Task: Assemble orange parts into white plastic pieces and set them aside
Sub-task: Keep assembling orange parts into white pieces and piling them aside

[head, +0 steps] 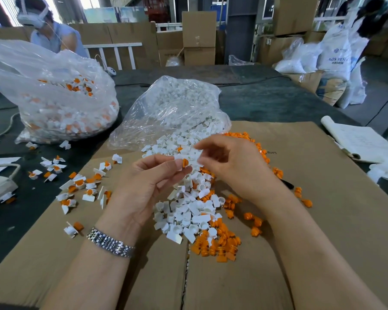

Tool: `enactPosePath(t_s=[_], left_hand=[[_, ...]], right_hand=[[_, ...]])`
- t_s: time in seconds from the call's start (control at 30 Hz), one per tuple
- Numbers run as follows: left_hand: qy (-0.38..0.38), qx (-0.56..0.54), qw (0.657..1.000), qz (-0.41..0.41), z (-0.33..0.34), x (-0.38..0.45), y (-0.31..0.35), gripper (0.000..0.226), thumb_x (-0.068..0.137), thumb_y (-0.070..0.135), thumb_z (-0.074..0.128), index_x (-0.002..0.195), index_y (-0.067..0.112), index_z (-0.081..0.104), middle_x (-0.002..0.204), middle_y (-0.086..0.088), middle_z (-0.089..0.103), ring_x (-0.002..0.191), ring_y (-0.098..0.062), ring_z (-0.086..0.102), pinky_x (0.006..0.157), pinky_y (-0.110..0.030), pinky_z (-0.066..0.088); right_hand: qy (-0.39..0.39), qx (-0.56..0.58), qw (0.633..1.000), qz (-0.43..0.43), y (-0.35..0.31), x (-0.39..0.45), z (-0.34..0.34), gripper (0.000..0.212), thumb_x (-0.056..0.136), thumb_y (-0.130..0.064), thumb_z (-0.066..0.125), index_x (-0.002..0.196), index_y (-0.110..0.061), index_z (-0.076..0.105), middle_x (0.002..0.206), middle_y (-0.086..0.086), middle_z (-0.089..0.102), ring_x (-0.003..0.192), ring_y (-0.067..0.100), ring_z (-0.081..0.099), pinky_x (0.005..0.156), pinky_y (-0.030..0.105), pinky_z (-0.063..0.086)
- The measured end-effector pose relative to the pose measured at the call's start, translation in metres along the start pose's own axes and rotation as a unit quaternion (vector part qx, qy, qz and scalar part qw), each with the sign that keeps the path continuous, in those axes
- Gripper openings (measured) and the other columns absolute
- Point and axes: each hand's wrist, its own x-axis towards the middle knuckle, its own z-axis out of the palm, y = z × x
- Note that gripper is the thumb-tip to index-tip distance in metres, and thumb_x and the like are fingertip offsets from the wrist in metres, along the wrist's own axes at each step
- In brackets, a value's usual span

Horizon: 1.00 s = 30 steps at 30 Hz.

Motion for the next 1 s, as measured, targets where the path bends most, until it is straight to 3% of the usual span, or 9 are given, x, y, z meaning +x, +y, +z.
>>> enactPosePath(t_s=[0.1, 0.2, 0.37, 0.47, 0.6, 0.7, 0.8, 0.93, 1.0], left_hand=[[0.016, 0.002, 1.0, -0.007, -0.003, 0.002, 0.002, 0.027, 0.071, 0.005, 0.08, 0.097, -0.002, 0.073, 0.101, -0.021, 0.078, 0.094, -0.03, 0.078, 0.066, -0.022, 0.061], [0.033, -0.002, 0.999, -0.004, -0.005, 0.002, 0.002, 0.036, 0.064, 0.01, 0.084, 0.097, 0.001, 0.074, 0.097, -0.015, 0.079, 0.082, -0.021, 0.077, 0.058, -0.019, 0.059], [0.041, -0.001, 0.999, 0.001, -0.003, 0.002, 0.001, 0.035, 0.063, 0.012, 0.085, 0.095, 0.003, 0.074, 0.084, -0.011, 0.078, 0.066, -0.017, 0.075, 0.046, -0.017, 0.052], [0.047, -0.006, 0.999, 0.008, -0.002, 0.001, 0.001, 0.034, 0.067, 0.011, 0.083, 0.098, 0.003, 0.072, 0.08, -0.01, 0.077, 0.067, -0.017, 0.075, 0.046, -0.017, 0.052], [0.05, -0.003, 0.998, 0.024, -0.004, 0.001, 0.001, 0.018, 0.075, 0.011, 0.081, 0.09, 0.008, 0.072, 0.082, -0.009, 0.076, 0.071, -0.019, 0.076, 0.048, -0.018, 0.052], [0.035, -0.001, 0.999, 0.038, -0.004, 0.001, 0.0, 0.013, 0.081, 0.012, 0.078, 0.09, 0.009, 0.071, 0.083, -0.008, 0.075, 0.074, -0.018, 0.075, 0.051, -0.018, 0.052], [0.026, -0.01, 0.998, 0.055, -0.003, 0.0, 0.001, 0.02, 0.08, 0.016, 0.079, 0.096, 0.006, 0.071, 0.083, -0.007, 0.075, 0.074, -0.017, 0.075, 0.053, -0.018, 0.053], [0.019, -0.013, 0.997, 0.08, -0.004, 0.002, 0.001, 0.02, 0.079, 0.018, 0.079, 0.093, 0.009, 0.069, 0.084, -0.007, 0.074, 0.074, -0.016, 0.073, 0.055, -0.019, 0.054], [0.017, -0.014, 0.996, 0.084, -0.003, 0.002, 0.0, 0.016, 0.082, 0.016, 0.078, 0.093, 0.009, 0.067, 0.085, -0.006, 0.073, 0.073, -0.015, 0.072, 0.055, -0.019, 0.053]], right_hand=[[0.032, -0.188, 0.974, 0.124, 0.018, 0.004, -0.014, 0.028, 0.093, -0.04, 0.066, 0.116, -0.024, 0.063, 0.111, -0.004, 0.063, 0.096, 0.011, 0.06, 0.084, 0.028, 0.051], [-0.077, -0.323, 0.908, 0.256, 0.029, -0.001, -0.018, 0.058, 0.083, -0.058, 0.07, 0.119, -0.015, 0.054, 0.12, 0.008, 0.054, 0.113, 0.029, 0.053, 0.094, 0.049, 0.048], [-0.097, -0.386, 0.882, 0.251, 0.027, -0.003, -0.007, 0.046, 0.086, -0.051, 0.067, 0.108, -0.012, 0.054, 0.114, 0.012, 0.052, 0.116, 0.033, 0.048, 0.094, 0.05, 0.043], [-0.08, -0.33, 0.902, 0.266, 0.024, -0.002, -0.007, 0.033, 0.09, -0.045, 0.061, 0.093, -0.013, 0.051, 0.109, 0.014, 0.052, 0.11, 0.035, 0.049, 0.084, 0.042, 0.047], [-0.021, -0.208, 0.949, 0.238, 0.015, 0.0, -0.019, 0.021, 0.097, -0.027, 0.052, 0.079, -0.016, 0.053, 0.075, 0.004, 0.057, 0.067, 0.019, 0.057, 0.051, 0.03, 0.036], [-0.078, 0.001, 0.966, 0.248, -0.005, -0.002, -0.032, 0.018, 0.101, -0.026, 0.05, 0.096, -0.015, 0.063, 0.073, 0.004, 0.064, 0.062, 0.014, 0.067, 0.065, 0.033, 0.056], [-0.187, 0.131, 0.941, 0.249, -0.021, -0.007, -0.031, 0.021, 0.102, -0.026, 0.053, 0.109, -0.008, 0.061, 0.085, 0.012, 0.076, 0.08, 0.022, 0.075, 0.084, 0.042, 0.061], [-0.243, 0.08, 0.943, 0.213, -0.033, -0.009, -0.021, 0.027, 0.103, -0.03, 0.051, 0.101, -0.006, 0.062, 0.083, 0.005, 0.074, 0.074, 0.014, 0.073, 0.065, 0.024, 0.058], [-0.255, 0.036, 0.945, 0.202, -0.035, -0.009, -0.016, 0.035, 0.103, -0.037, 0.05, 0.099, -0.005, 0.064, 0.087, 0.005, 0.075, 0.083, 0.021, 0.073, 0.078, 0.035, 0.058]])
